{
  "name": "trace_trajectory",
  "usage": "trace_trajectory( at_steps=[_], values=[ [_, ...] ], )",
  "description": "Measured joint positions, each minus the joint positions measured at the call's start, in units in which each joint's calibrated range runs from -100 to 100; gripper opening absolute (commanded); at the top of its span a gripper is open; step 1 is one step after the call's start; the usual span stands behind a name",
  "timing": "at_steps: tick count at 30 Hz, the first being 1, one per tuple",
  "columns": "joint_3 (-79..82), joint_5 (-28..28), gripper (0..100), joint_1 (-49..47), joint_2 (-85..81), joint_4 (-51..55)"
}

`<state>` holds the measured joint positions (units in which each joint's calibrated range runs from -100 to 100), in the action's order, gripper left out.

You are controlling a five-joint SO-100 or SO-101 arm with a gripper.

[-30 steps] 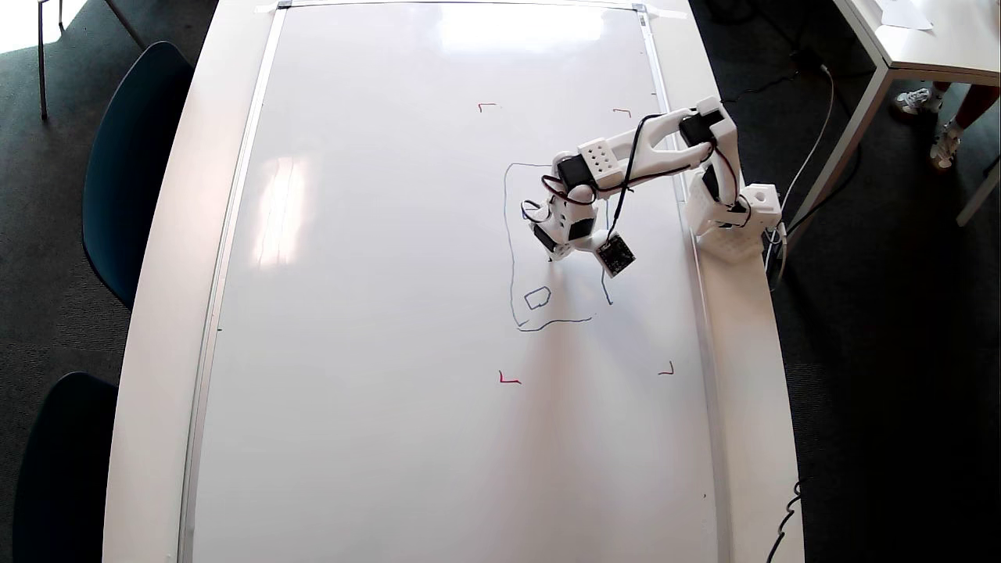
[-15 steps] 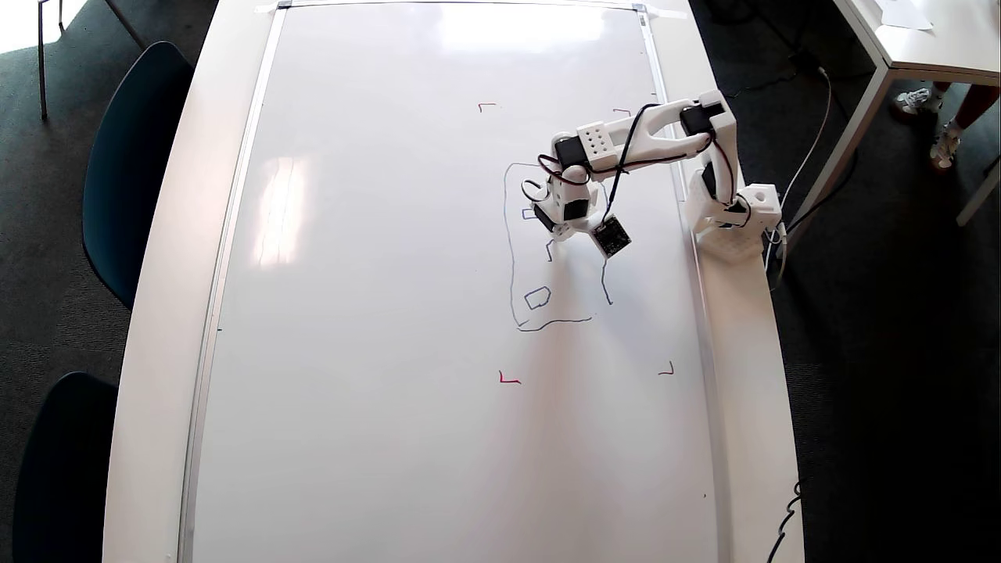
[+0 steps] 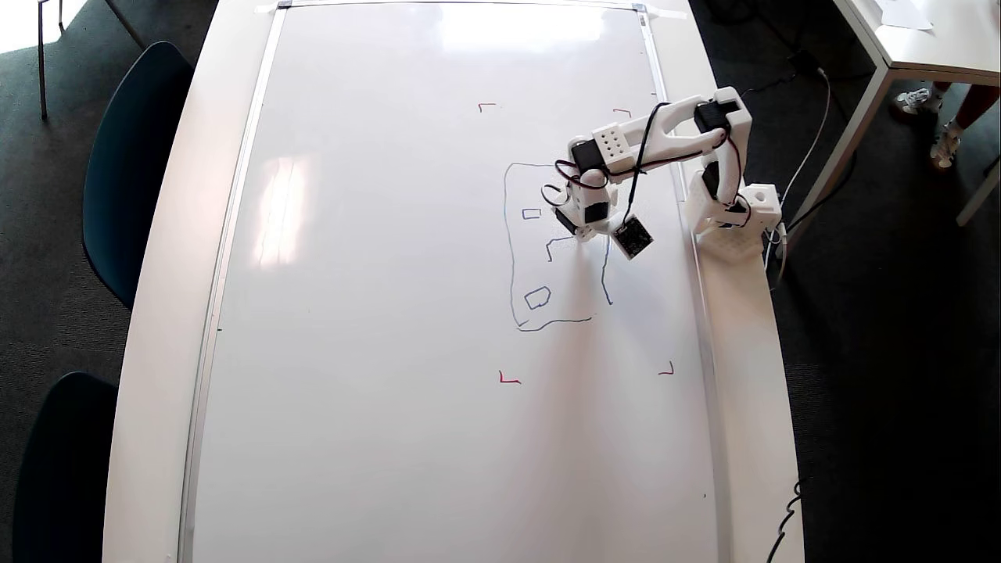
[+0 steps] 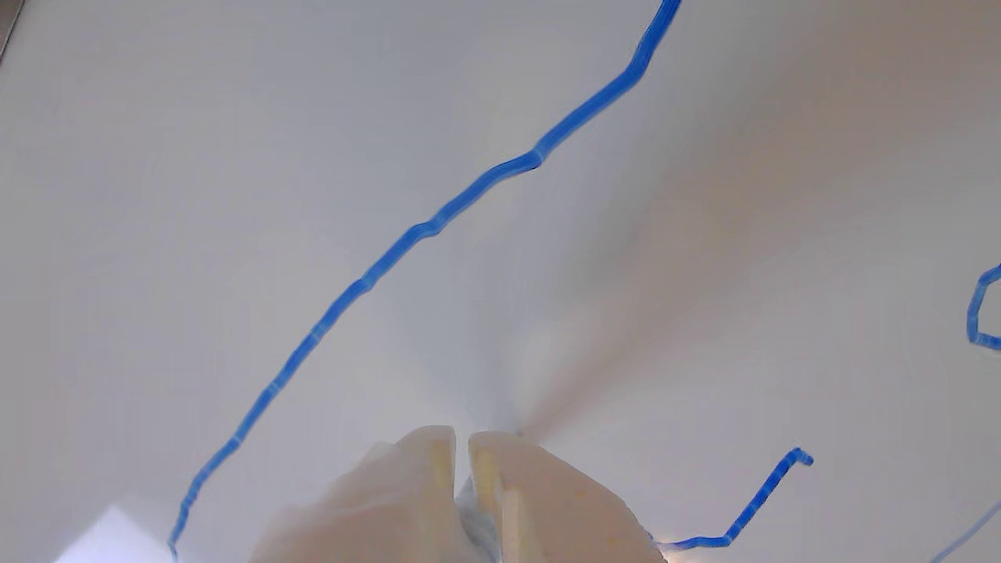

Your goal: Draw on a whiteboard a robot head using a pen attached to the gripper

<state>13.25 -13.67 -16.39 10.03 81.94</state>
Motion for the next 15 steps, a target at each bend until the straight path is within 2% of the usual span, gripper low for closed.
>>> trace_trajectory(
  at_steps=[15],
  values=[
    [0.00,1.27,1,-4.13,-0.08,-4.96]
  ],
)
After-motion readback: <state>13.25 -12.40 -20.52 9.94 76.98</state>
